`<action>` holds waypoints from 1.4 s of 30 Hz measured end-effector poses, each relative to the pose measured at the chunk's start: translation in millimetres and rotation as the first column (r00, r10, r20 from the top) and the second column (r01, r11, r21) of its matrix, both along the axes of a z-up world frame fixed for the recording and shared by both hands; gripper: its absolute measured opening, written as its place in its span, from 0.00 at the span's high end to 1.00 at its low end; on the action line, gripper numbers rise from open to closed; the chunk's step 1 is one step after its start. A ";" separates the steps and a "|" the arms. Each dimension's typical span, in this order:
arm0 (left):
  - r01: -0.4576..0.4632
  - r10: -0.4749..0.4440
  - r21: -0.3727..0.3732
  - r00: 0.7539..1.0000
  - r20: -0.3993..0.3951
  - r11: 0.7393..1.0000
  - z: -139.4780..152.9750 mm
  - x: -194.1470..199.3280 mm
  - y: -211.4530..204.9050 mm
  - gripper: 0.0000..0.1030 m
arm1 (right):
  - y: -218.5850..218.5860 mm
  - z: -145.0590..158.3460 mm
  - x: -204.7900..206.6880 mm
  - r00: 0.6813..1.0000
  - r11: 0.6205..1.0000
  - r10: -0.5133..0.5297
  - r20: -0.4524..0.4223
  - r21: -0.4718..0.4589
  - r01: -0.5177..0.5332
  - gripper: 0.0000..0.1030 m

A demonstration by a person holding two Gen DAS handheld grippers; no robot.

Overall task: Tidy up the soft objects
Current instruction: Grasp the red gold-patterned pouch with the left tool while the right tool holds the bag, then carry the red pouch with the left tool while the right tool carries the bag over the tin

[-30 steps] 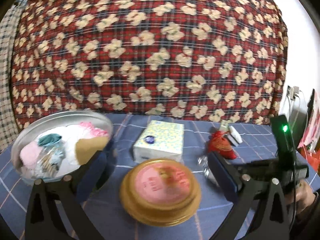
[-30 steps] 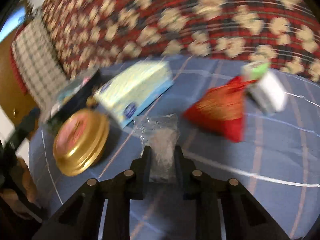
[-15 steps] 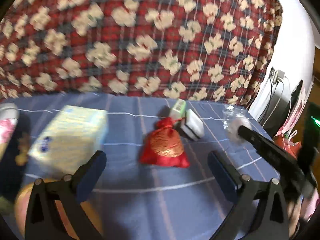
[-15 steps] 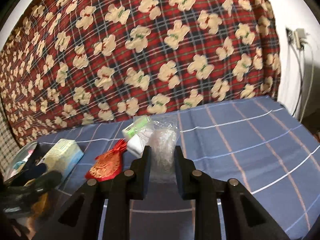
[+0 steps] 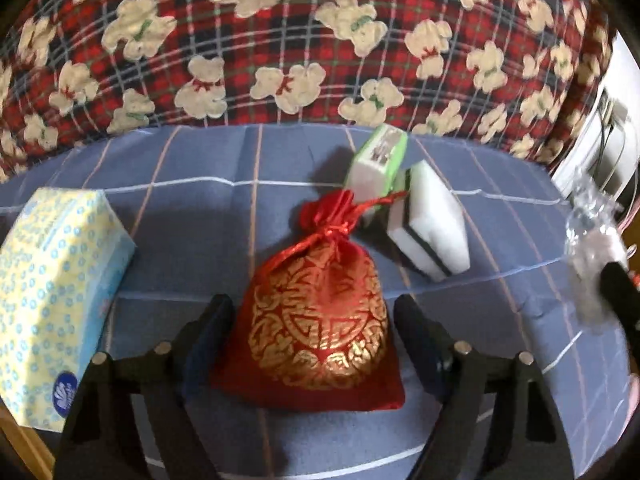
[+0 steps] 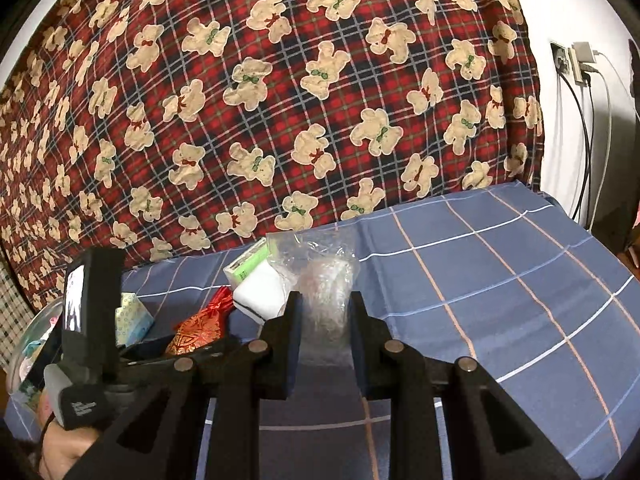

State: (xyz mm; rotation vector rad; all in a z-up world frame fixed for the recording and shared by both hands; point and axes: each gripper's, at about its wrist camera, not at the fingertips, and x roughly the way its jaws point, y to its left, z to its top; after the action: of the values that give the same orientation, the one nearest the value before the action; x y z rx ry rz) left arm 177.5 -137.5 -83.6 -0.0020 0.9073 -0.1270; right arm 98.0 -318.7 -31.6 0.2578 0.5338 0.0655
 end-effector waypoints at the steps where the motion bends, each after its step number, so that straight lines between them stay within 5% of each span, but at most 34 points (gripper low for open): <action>1: 0.003 -0.003 0.009 1.000 -0.004 1.000 -0.3 0.0 -1.2 0.24 | 0.4 -0.3 0.2 1.000 1.000 0.002 -0.001 -0.001 -0.002 0.76; 6: 0.002 -0.002 0.035 1.000 0.006 0.999 0.6 -1.3 2.8 0.54 | 1.0 -2.6 1.7 1.000 1.000 0.005 -0.011 -0.002 -0.005 0.76; 11: 0.021 -0.021 0.009 0.999 0.024 1.000 4.5 -6.6 8.9 0.69 | -0.4 -3.7 1.5 1.000 1.000 -0.002 -0.007 -0.001 0.002 0.76; 17: 0.039 -0.050 0.059 0.979 0.196 0.997 28.5 -45.4 9.5 0.70 | -2.1 -1.1 -2.0 1.000 1.000 -0.008 0.020 0.005 0.007 0.76; 25: 0.074 -0.090 0.061 0.946 0.311 0.995 47.7 -99.4 16.8 0.70 | 2.8 2.9 -8.7 0.998 1.000 -0.014 0.063 -0.021 0.015 0.76; 34: 0.054 -0.067 0.048 0.933 0.354 0.997 53.8 -132.6 42.1 0.70 | 16.3 6.0 -23.0 0.994 0.998 -0.054 0.096 -0.036 0.057 0.76; 42: 0.057 -0.075 0.058 0.918 0.389 0.997 60.3 -158.8 58.4 0.70 | 46.4 9.5 -36.9 0.990 0.985 -0.051 0.130 -0.160 0.072 0.76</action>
State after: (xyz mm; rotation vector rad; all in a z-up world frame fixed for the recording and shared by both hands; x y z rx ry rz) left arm 18.8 -79.1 -23.3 0.0941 0.5088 -0.1628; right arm 61.0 -272.4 -22.1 0.1083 0.4028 -0.0223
